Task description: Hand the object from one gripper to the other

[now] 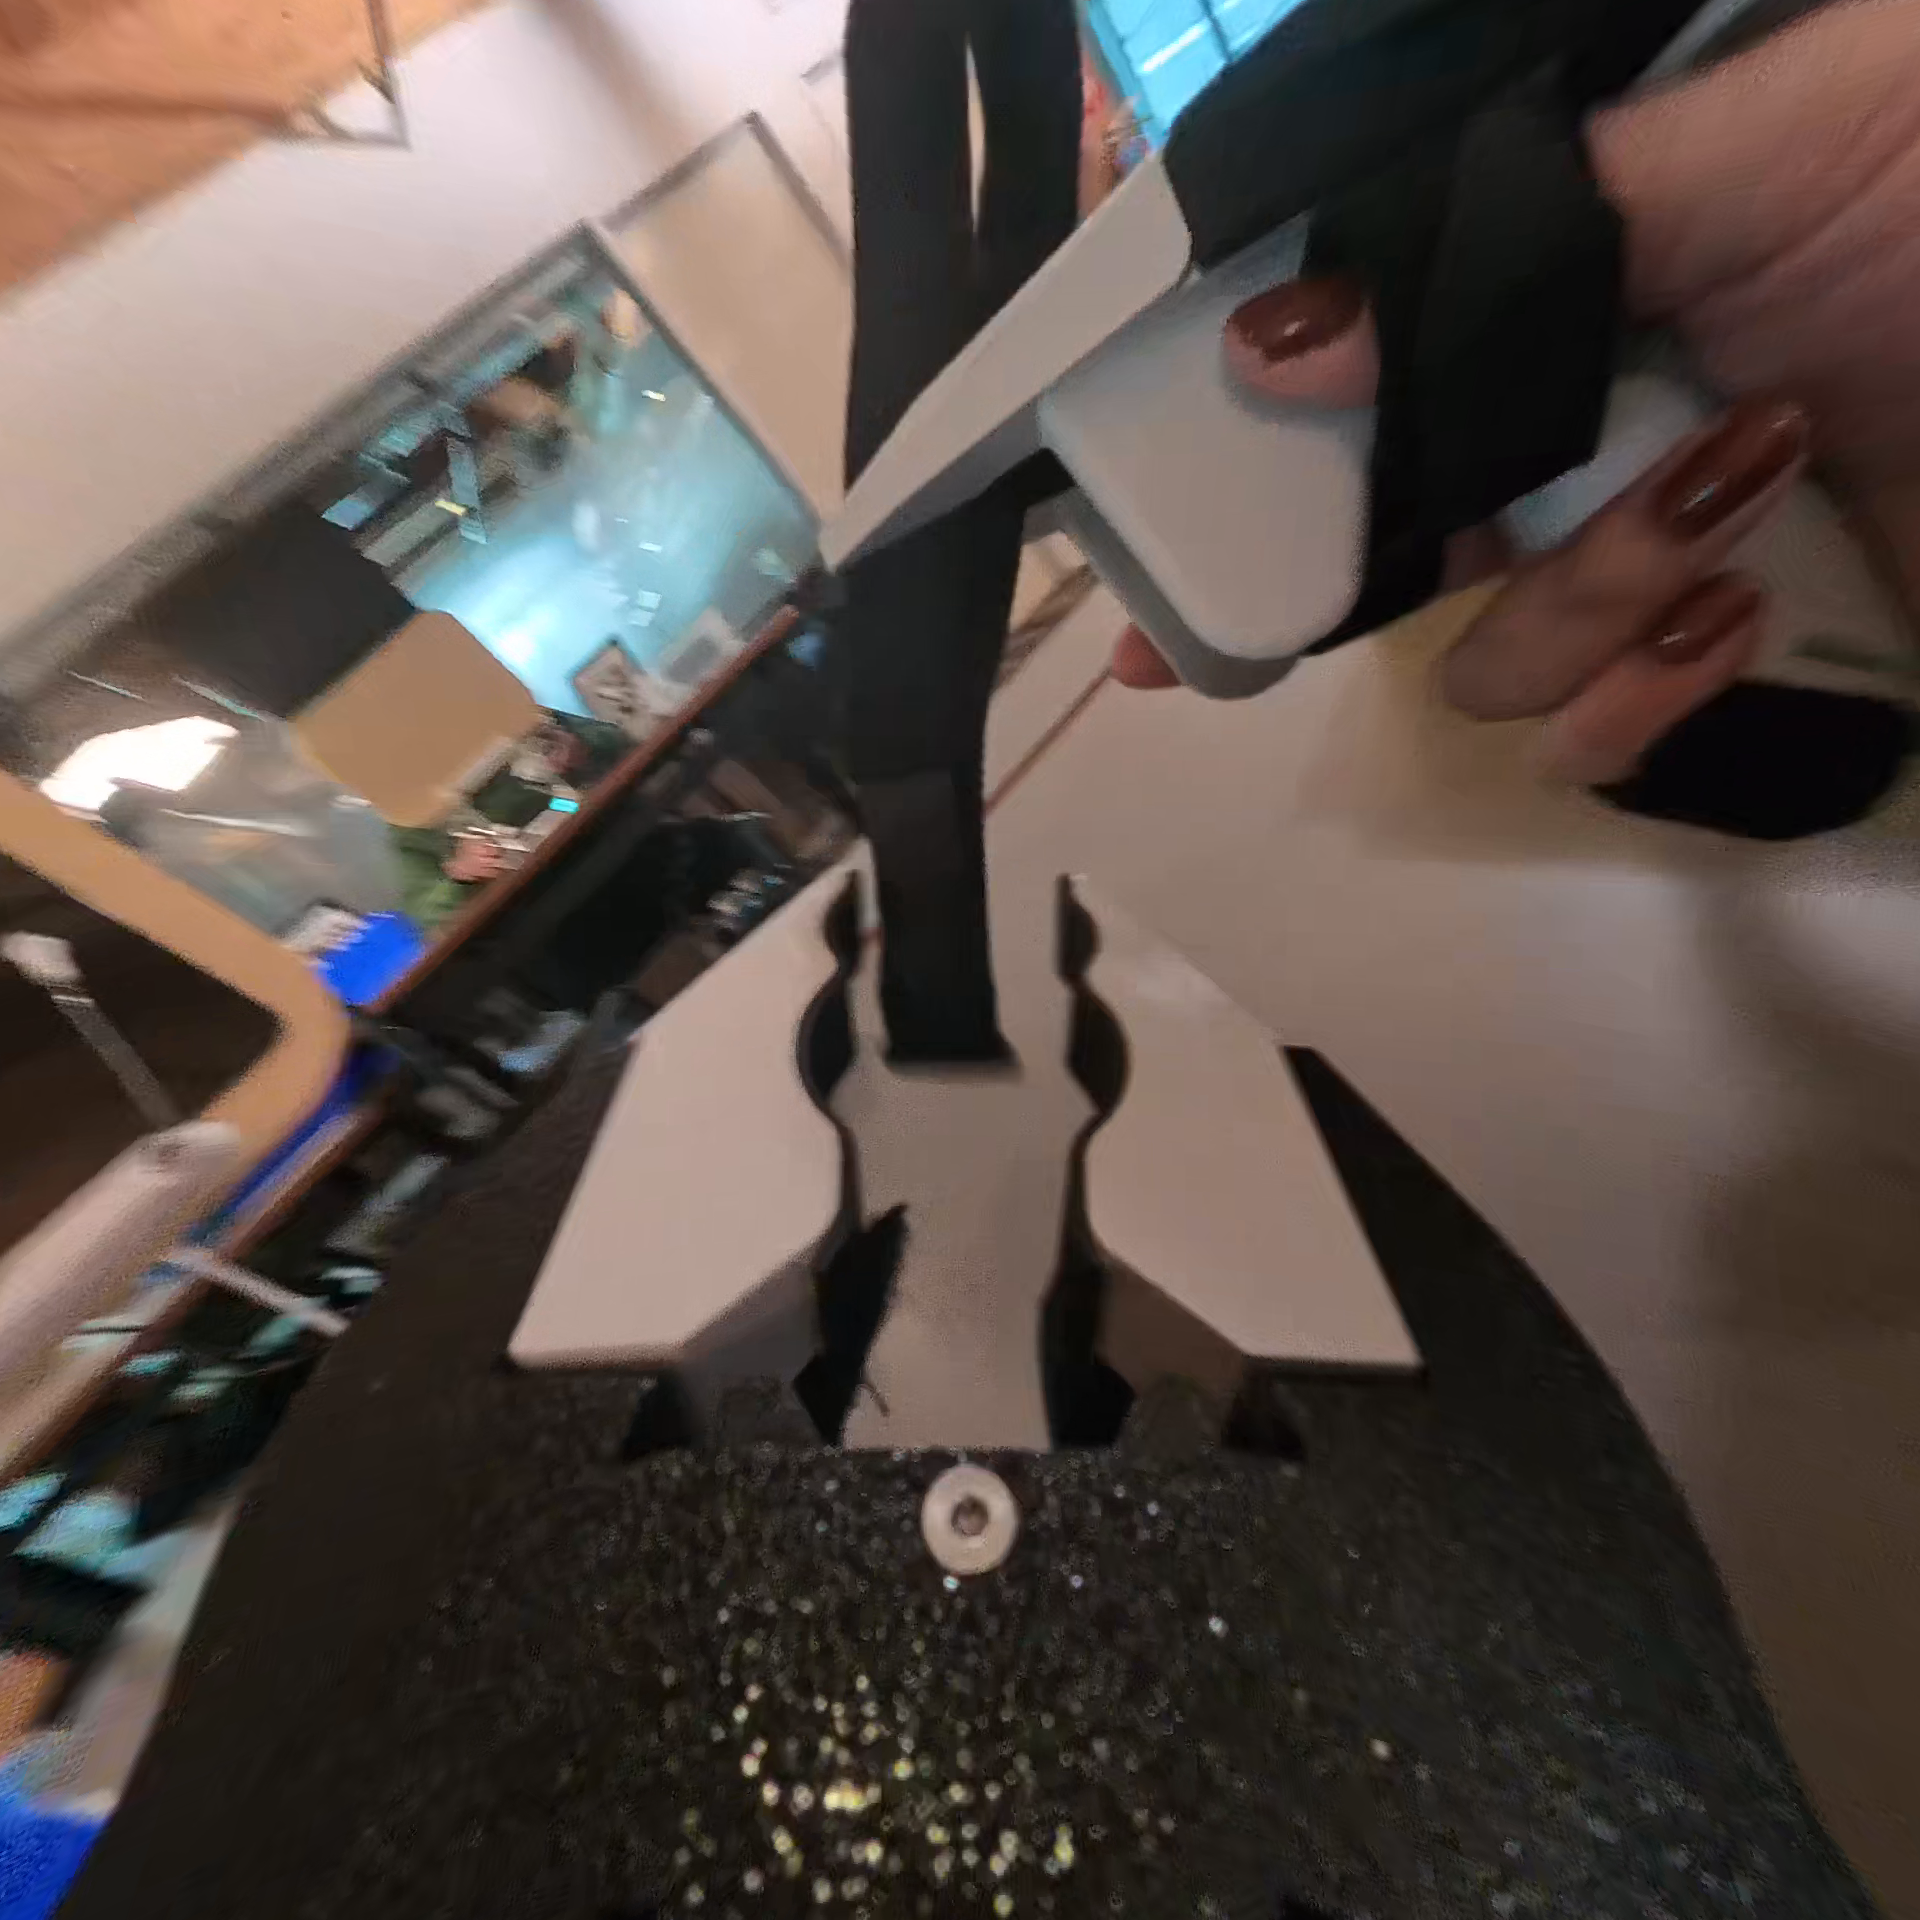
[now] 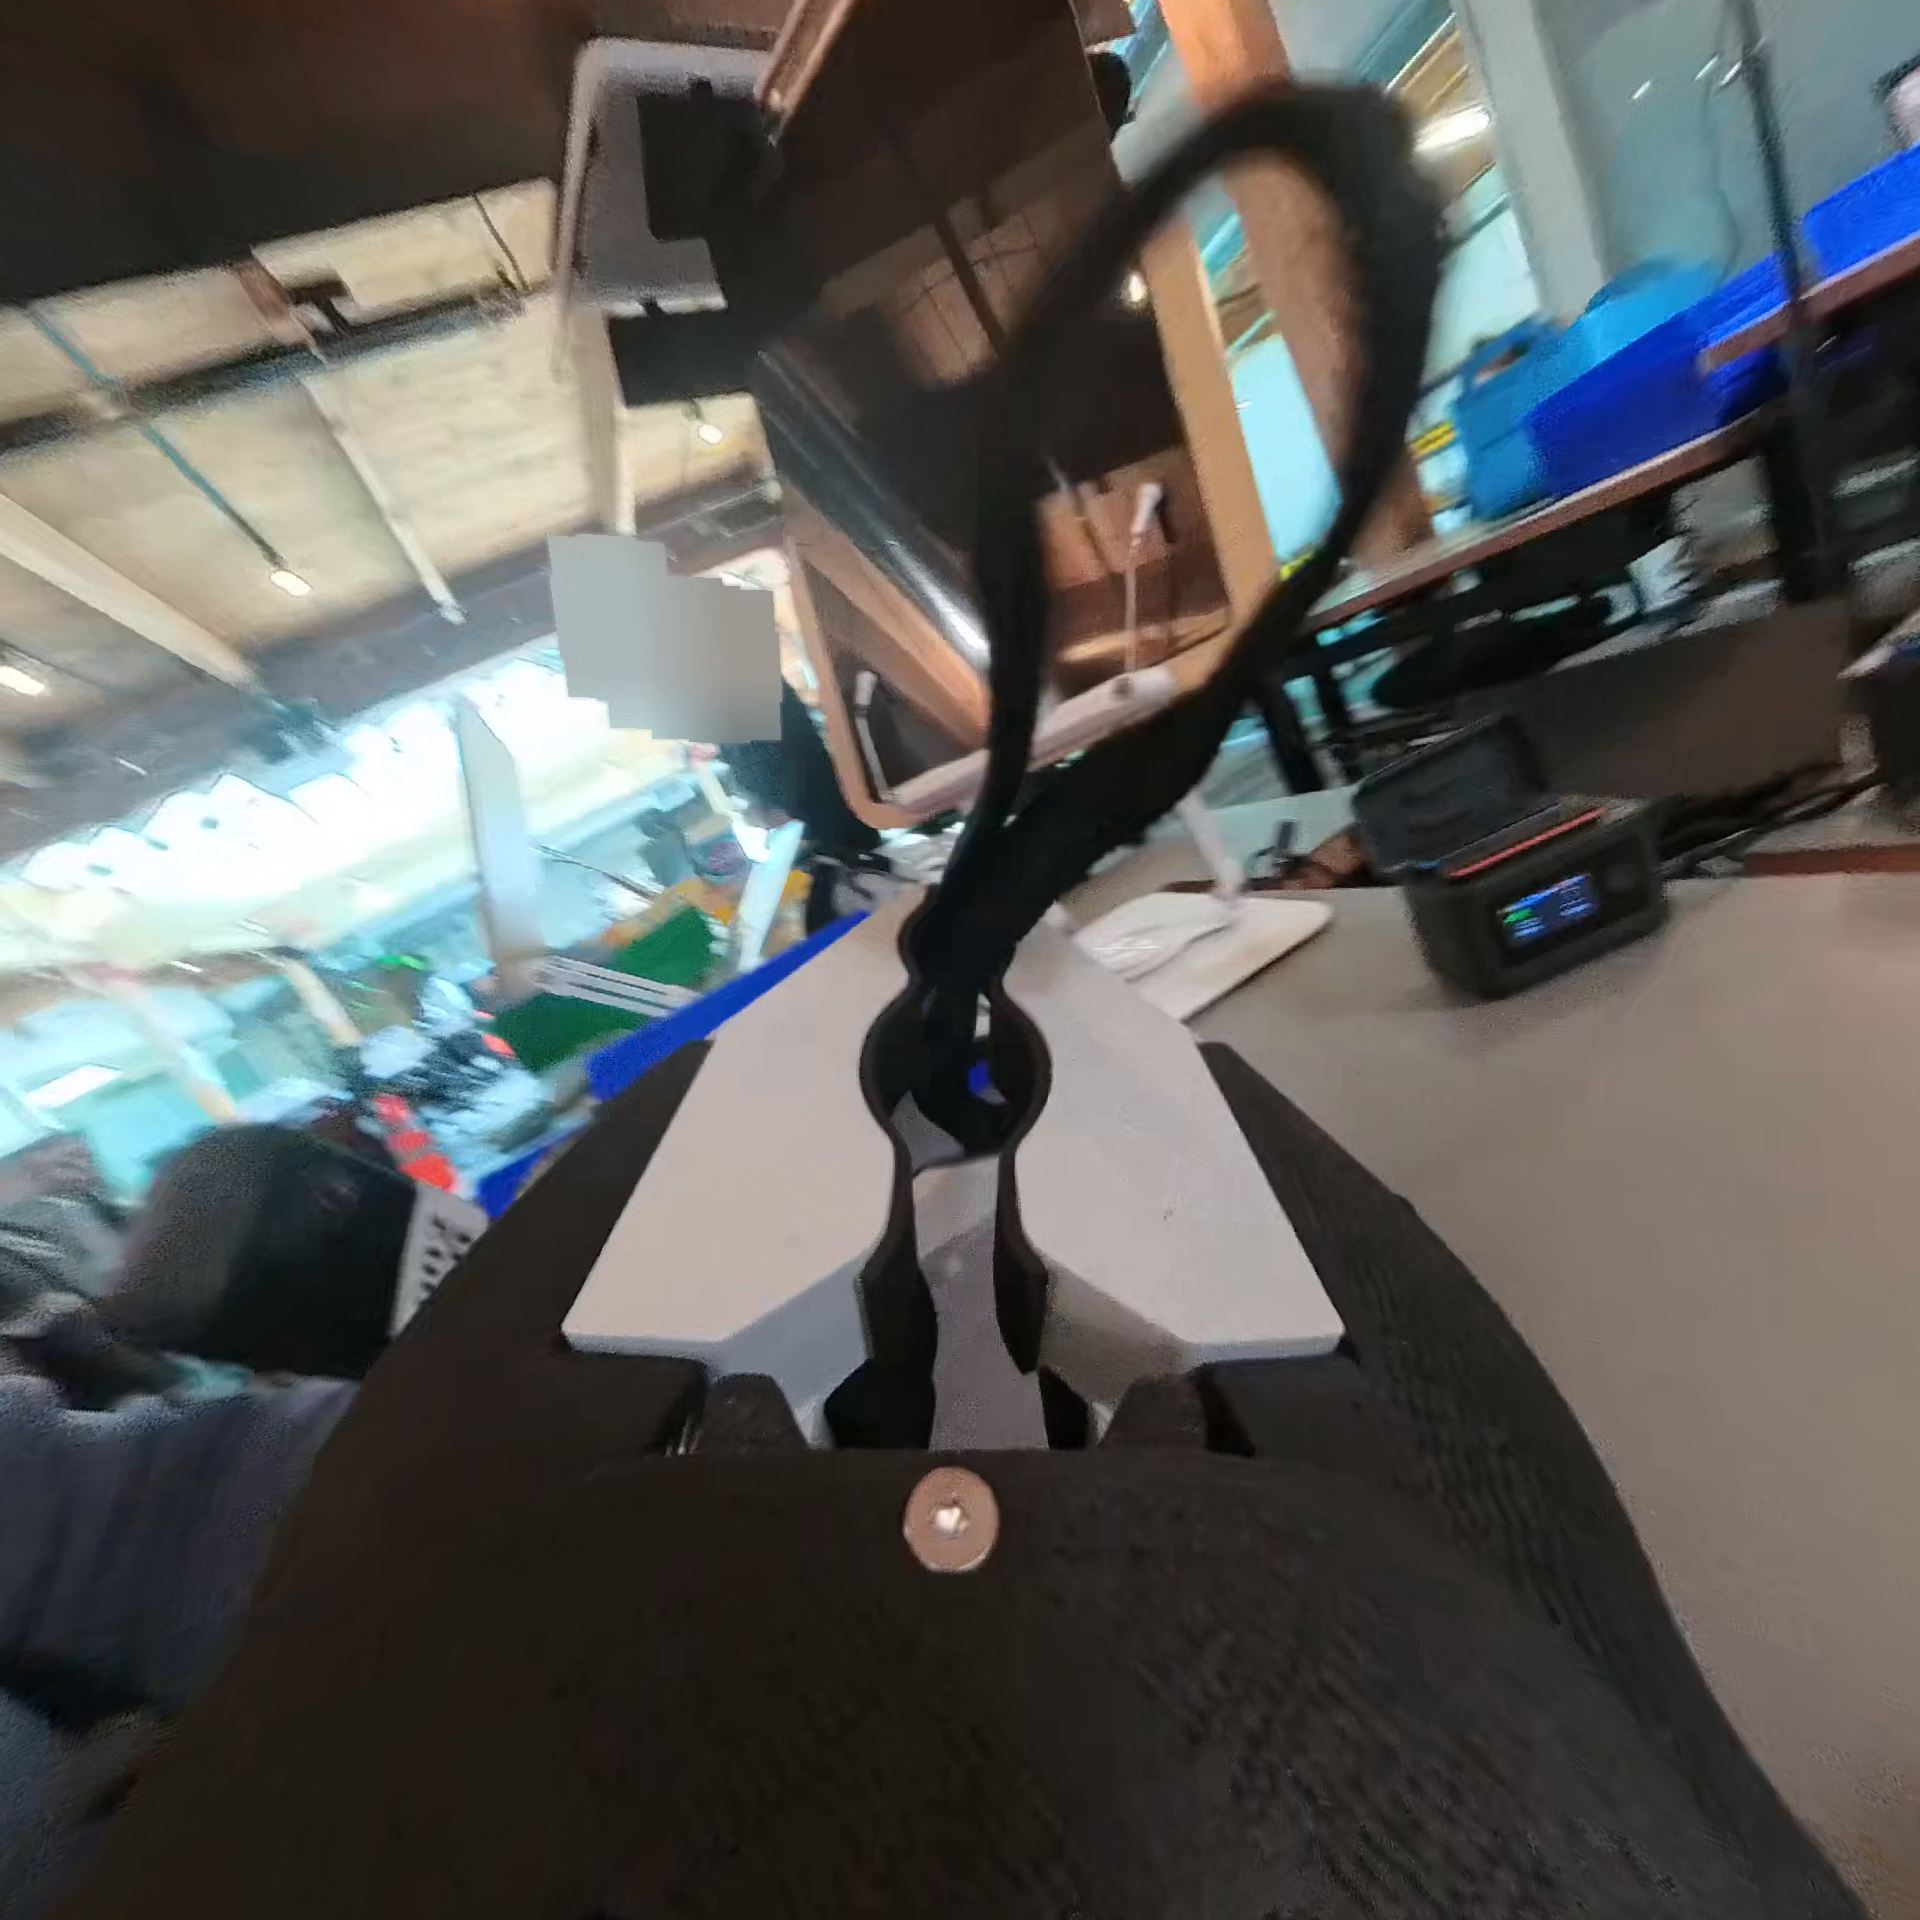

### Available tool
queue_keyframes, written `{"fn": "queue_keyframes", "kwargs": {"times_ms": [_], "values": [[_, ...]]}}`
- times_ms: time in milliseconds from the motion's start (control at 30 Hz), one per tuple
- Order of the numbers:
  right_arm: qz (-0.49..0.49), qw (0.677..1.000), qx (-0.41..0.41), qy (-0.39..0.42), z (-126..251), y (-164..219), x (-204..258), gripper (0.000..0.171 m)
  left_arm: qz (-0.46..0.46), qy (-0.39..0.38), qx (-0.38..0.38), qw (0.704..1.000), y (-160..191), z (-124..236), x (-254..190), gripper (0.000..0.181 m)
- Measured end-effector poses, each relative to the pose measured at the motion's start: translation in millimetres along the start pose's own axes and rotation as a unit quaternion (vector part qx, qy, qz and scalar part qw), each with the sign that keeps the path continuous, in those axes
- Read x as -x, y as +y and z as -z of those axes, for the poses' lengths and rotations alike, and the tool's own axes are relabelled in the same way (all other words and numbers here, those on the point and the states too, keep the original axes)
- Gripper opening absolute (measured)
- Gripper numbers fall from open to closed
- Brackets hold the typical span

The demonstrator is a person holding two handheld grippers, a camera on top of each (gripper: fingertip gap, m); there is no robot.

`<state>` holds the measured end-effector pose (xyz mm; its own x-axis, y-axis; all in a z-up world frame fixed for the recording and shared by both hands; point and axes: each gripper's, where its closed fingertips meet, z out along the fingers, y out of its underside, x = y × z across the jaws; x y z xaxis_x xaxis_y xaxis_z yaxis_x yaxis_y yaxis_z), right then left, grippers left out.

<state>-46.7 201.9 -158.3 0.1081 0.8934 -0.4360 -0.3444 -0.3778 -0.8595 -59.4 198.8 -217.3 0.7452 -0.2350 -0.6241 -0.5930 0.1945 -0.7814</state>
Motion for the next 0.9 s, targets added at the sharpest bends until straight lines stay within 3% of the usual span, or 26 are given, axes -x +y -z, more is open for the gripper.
{"fn": "queue_keyframes", "kwargs": {"times_ms": [67,100,167,233,333,400,500,567,633,700,800,900], "values": [[0.092,0.995,-0.004,0.044,5,-7,-8,0.002,0.072,0.054,0.003,0.996,0,0,-10,0.072],[0.149,0.987,-0.005,0.067,8,-11,-11,0.002,0.115,0.078,0.001,0.99,-1,1,-12,0.08],[0.286,0.952,-0.003,0.113,13,-17,-14,0.002,0.21,0.126,-0.017,0.969,-7,7,-14,0.085],[0.449,0.879,-0.002,0.16,16,-21,-12,0.001,0.314,0.186,-0.039,0.93,-15,14,-14,0.081],[0.685,0.703,0.01,0.191,15,-13,1,0.002,0.475,0.26,-0.065,0.838,-20,22,-3,0.077],[0.771,0.61,0.027,0.181,11,3,7,0.002,0.574,0.303,-0.071,0.758,-18,25,5,0.094],[0.814,0.555,0.049,0.163,6,21,6,0.002,0.668,0.384,-0.104,0.629,-25,37,14,0.101],[0.833,0.525,0.064,0.162,6,25,1,0.002,0.688,0.415,-0.103,0.587,-26,41,12,0.094],[0.853,0.489,0.08,0.162,6,29,-4,0.002,0.669,0.432,-0.081,0.6,-28,43,-2,0.085],[0.863,0.469,0.099,0.158,5,34,-9,0.002,0.624,0.443,-0.051,0.641,-32,44,-20,0.076],[0.866,0.462,0.12,0.147,3,45,-14,0.002,0.546,0.424,-0.01,0.722,-26,41,-39,0.057],[0.862,0.47,0.132,0.138,3,50,-17,0.004,0.502,0.415,-0.009,0.759,-25,42,-43,0.017]]}}
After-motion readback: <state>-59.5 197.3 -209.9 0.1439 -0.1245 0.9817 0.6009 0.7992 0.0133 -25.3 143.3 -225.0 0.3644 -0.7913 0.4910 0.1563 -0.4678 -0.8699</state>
